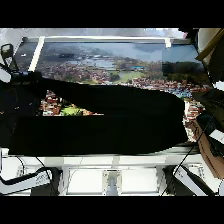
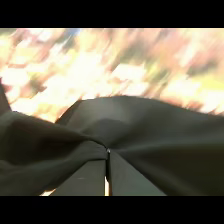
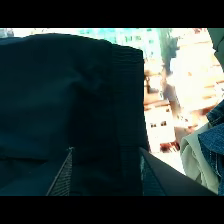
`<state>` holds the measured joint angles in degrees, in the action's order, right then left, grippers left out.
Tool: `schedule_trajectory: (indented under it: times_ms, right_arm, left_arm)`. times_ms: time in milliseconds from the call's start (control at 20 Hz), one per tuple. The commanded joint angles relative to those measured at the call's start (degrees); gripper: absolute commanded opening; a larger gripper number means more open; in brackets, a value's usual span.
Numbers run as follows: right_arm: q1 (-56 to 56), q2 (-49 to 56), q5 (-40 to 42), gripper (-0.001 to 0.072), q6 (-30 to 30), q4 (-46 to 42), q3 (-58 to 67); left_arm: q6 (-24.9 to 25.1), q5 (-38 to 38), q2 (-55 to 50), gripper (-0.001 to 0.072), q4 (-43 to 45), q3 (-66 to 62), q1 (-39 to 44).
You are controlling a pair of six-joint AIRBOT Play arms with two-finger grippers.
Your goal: Fold the clothes and pants, and hang the long-sleeved shirts on hangers.
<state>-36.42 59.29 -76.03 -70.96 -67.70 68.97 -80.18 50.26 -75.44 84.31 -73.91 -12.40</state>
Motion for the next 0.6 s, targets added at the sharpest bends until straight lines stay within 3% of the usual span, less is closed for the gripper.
schedule_trajectory:
  times_ms: [0, 100, 200, 250, 400, 500, 550]
  right_arm:
    - [0.02, 0.02, -0.04, 0.0451, -0.07, 0.22, -0.02]
    - [0.02, 0.02, -0.39, 0.0451, -0.04, 0.68, -0.02]
    - [0.02, 0.02, -2.21, 0.0451, 0.17, 0.35, -0.02]
    - [0.02, 0.02, -2.80, 0.0452, 0.20, 0.20, -0.02]
    - [0.02, 0.02, -2.75, 0.0452, 0.17, 0.20, -0.02]
    - [0.02, 0.02, -2.29, 0.0451, 0.15, 0.31, -0.02]
    - [0.02, 0.04, -1.97, 0.0451, 0.13, 0.42, -0.02]
  left_arm:
    - [1.57, 14.97, -2.84, 0.0006, 10.58, 1.07, -0.35]
    - [-0.50, 16.68, -5.18, 0.0044, 10.60, 5.18, -0.92]
    - [-4.83, 16.98, -6.67, 0.0578, 10.60, 7.48, -0.92]
    - [-7.58, 15.65, -6.62, 0.0636, 10.64, 7.26, -0.92]
    - [-16.15, 3.93, -2.93, 0.0635, 10.56, 3.91, -1.40]
    - [-23.10, -10.23, 0.59, 0.0634, 10.19, 2.73, -2.34]
    - [-26.10, -15.96, 1.20, 0.0592, 9.94, 2.64, -3.06]
